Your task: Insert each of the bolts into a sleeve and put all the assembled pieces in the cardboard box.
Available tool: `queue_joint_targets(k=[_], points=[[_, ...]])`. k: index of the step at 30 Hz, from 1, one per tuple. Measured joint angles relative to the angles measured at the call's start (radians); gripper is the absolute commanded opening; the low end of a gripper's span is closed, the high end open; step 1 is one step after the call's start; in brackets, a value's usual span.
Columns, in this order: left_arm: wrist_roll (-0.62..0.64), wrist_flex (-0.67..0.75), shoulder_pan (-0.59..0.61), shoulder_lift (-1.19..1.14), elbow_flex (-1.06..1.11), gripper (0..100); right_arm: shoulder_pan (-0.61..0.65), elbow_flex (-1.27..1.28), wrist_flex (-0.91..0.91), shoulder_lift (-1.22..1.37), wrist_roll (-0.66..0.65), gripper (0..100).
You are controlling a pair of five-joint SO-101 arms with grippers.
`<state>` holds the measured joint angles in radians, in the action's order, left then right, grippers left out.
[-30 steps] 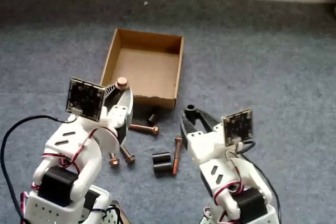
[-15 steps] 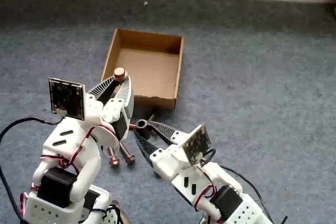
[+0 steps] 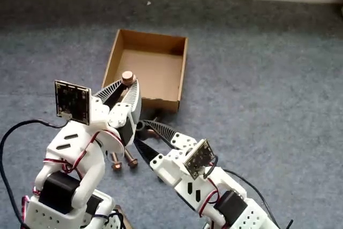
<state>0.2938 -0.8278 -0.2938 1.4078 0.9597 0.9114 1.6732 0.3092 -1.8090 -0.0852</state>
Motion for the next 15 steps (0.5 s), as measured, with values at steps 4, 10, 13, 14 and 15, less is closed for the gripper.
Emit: queue_joint_targets(k=[4,10,13,14,15], points=[[0.000,0.000,-0.002,0.091,0.000,1,0.000,0.000,0.005,0.000,0.000,0.5],[-0.002,-0.075,-0.086,0.296,-0.002,1,0.000,0.000,0.005,0.000,0.000,0.5],[0.002,-0.118,-0.157,0.318,0.014,1,0.000,0.000,0.005,0.000,0.000,0.5],[0.002,-0.118,-0.160,0.318,0.028,1,0.000,0.000,0.005,0.000,0.000,0.5],[0.002,-0.118,-0.160,0.324,0.041,1,0.000,0.000,0.005,0.000,0.000,0.5]])
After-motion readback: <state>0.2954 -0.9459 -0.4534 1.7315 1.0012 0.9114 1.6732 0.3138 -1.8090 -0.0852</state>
